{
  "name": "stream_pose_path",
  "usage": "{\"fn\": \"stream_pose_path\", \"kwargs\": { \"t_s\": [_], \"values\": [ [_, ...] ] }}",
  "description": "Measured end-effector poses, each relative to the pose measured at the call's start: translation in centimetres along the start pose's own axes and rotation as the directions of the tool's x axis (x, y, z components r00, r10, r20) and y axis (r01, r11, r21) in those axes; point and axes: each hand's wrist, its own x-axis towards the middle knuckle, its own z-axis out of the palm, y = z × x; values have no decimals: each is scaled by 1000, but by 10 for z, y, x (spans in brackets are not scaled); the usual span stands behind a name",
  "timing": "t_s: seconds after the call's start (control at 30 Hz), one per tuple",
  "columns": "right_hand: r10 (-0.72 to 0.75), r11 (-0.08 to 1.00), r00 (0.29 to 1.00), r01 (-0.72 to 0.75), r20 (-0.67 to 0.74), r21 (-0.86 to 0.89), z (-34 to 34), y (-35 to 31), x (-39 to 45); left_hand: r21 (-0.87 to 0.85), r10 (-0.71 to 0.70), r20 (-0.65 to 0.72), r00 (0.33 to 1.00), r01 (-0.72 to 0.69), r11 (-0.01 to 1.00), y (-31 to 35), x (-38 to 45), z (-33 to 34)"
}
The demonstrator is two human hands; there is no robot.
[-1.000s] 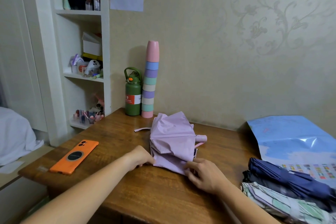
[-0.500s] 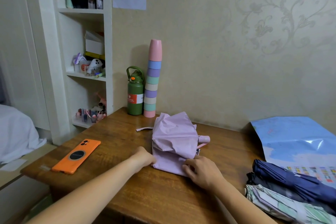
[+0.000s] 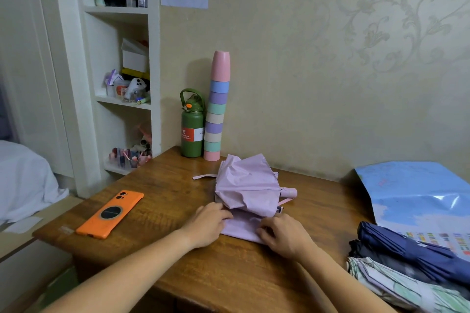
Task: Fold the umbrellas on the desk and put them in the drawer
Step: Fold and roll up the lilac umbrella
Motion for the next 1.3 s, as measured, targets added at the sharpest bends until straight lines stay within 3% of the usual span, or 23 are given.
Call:
{"fn": "stream_pose_path", "kwargs": {
  "t_s": [0.07, 0.17, 0.3, 0.4, 0.53, 0.6, 0.67, 0.87, 1.03, 1.17, 1.3],
  "values": [
    [52, 996, 997, -48, -61, 72, 4, 2, 1, -34, 1, 23, 1000, 0, 999, -7, -2, 6],
    [238, 943, 956, -186, -172, 275, 8, 3, 5, -280, -108, -119, 987, 71, 957, -11, 1, 9],
    [490, 794, 838, -314, -242, 520, 2, 3, 11, -565, -357, -294, 887, 141, 813, -2, 7, -2],
    [598, 615, 788, -335, -146, 714, -5, 3, 14, -795, -465, -101, 880, 210, 569, 5, 13, -11],
    [582, 460, 812, -366, 36, 809, -1, 8, 19, -785, -588, 143, 796, 453, 422, 15, 15, -11],
    [537, 357, 836, -345, 112, 868, 0, 8, 17, -774, -614, 140, 777, 472, 421, 19, 14, -10],
    [475, 340, 870, -320, 132, 885, -1, 7, 14, -806, -601, 102, 793, 420, 417, 23, 15, -9],
    [279, 432, 938, -314, 206, 845, -11, -4, 2, -811, -519, 174, 837, 421, 407, 28, 8, -14],
    [215, 454, 945, -319, 245, 832, -15, -2, -4, -713, -533, 395, 749, 616, 337, 18, 8, -22],
    [246, 443, 943, -315, 224, 839, -17, 0, -4, -568, -509, 466, 724, 686, 455, 10, 8, -28],
    [273, 536, 942, -319, 197, 781, -21, 11, -4, -424, -555, 421, 718, 696, 579, 8, 3, -43]
  ]
}}
